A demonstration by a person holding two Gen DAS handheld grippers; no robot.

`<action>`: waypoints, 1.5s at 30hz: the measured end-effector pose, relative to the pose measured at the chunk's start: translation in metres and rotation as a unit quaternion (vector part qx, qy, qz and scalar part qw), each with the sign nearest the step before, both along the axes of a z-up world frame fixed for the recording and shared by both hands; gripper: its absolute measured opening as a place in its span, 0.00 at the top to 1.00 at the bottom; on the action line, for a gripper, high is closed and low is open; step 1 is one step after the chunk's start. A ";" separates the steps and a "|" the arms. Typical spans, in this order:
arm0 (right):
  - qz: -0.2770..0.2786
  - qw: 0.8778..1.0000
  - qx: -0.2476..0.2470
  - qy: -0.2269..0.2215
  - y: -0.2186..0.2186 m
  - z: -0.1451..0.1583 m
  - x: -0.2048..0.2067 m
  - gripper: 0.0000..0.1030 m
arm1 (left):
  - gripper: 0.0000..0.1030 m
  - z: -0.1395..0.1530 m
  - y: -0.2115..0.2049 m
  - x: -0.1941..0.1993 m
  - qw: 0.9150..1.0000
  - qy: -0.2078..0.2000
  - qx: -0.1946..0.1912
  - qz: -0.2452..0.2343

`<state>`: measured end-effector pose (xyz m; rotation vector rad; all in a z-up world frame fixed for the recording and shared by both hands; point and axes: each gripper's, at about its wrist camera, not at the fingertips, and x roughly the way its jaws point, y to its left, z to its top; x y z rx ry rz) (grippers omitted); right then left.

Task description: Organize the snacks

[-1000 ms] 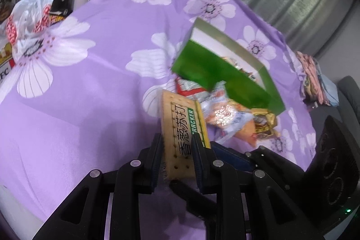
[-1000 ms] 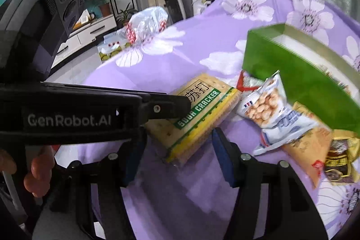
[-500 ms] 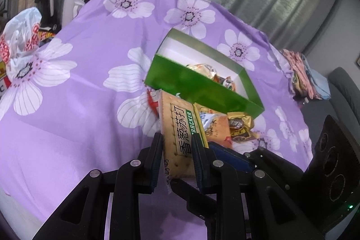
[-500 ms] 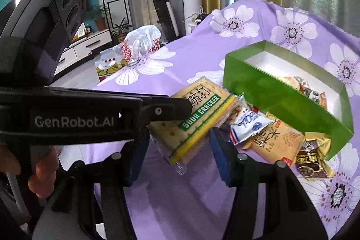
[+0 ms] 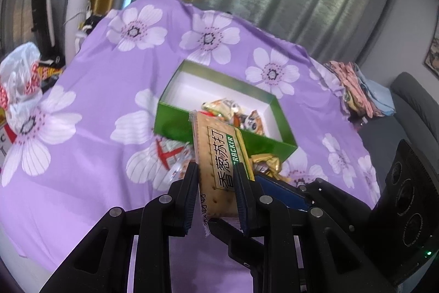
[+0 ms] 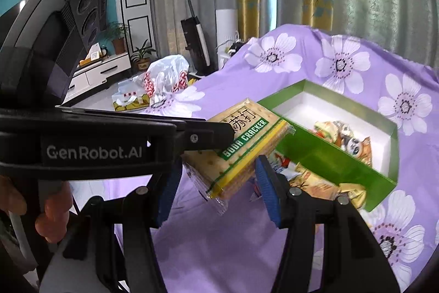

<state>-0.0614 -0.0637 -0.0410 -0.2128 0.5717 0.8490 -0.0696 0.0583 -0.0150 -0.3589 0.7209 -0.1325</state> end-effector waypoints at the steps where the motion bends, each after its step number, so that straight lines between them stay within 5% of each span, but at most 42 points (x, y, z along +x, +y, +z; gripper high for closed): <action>1: -0.002 1.000 0.002 -0.003 -0.003 0.003 0.001 0.46 | 0.77 0.003 -0.002 0.001 1.000 -0.002 0.003 -0.002; 7: -0.017 1.000 0.015 -0.017 -0.021 0.019 0.006 0.46 | 0.77 0.018 -0.021 0.009 1.000 -0.012 0.016 -0.021; 9: -0.009 0.999 0.028 -0.016 -0.026 0.024 0.008 0.57 | 0.79 0.019 -0.030 0.013 0.999 -0.009 0.002 -0.044; 11: -0.024 0.999 0.005 -0.027 -0.026 0.026 0.012 0.58 | 0.79 0.022 -0.041 0.018 0.998 -0.016 0.011 -0.056; 13: -0.024 1.000 0.004 -0.004 -0.025 0.021 0.023 0.59 | 0.79 0.019 -0.048 0.030 0.997 -0.007 -0.023 -0.080; 15: -0.034 0.999 0.019 0.010 -0.032 0.016 0.035 0.61 | 0.79 0.013 -0.054 0.046 0.997 0.000 -0.016 -0.073; 20: -0.068 0.996 0.002 0.062 -0.056 -0.015 0.053 0.57 | 0.79 -0.034 -0.041 0.071 0.996 0.075 -0.029 -0.040; 23: -0.085 0.991 0.008 0.099 -0.077 -0.031 0.056 0.43 | 0.77 -0.053 -0.034 0.069 0.994 0.101 -0.028 -0.030; 28: -0.078 0.988 -0.013 0.130 -0.086 -0.051 0.040 0.36 | 0.45 -0.085 -0.023 0.066 0.990 0.137 -0.025 -0.013; 38: -0.102 0.982 -0.044 0.150 -0.079 -0.093 0.020 0.22 | 0.45 -0.106 -0.032 0.070 0.987 0.150 -0.044 -0.050; 45: -0.062 0.987 -0.064 0.137 -0.060 -0.102 0.034 0.21 | 0.50 -0.107 -0.035 0.068 0.986 0.147 -0.055 -0.059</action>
